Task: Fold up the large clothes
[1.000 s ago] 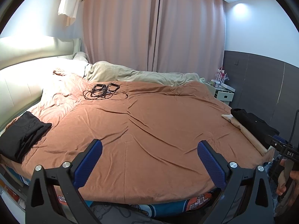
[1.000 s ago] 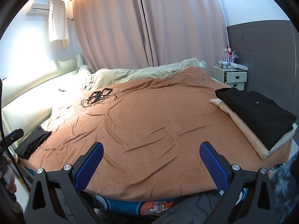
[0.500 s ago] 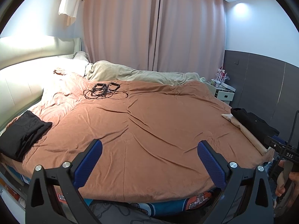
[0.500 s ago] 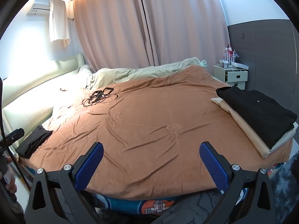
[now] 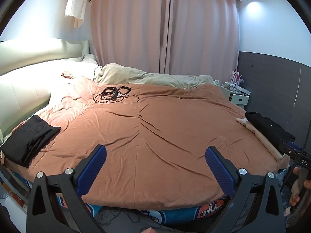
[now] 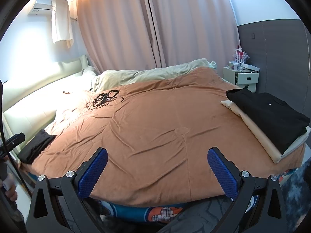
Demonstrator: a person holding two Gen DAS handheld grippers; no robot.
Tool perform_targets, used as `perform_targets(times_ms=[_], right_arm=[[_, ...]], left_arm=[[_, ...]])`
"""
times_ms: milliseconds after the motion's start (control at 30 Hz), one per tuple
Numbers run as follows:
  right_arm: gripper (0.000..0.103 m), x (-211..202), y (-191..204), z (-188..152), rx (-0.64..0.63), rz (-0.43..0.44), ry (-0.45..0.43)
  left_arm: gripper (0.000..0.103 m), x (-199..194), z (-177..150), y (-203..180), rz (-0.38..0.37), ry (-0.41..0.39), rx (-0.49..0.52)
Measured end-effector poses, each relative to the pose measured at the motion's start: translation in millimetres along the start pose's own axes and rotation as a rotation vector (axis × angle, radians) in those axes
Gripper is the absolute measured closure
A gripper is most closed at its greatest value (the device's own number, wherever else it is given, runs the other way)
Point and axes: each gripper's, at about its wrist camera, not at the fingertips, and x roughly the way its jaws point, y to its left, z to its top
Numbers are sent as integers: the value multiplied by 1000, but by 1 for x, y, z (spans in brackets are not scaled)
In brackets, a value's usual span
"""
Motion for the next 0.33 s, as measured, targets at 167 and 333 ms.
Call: perform_targets(times_ms=[167,333], right_arm=[[0,2,4,-1,-6,6,8],[0,6,4,-3,-7,14,17]], left_arm=[[0,-4,-1,-1,-8,-17,5],[0,-5,-1,-1,-1,-17,3]])
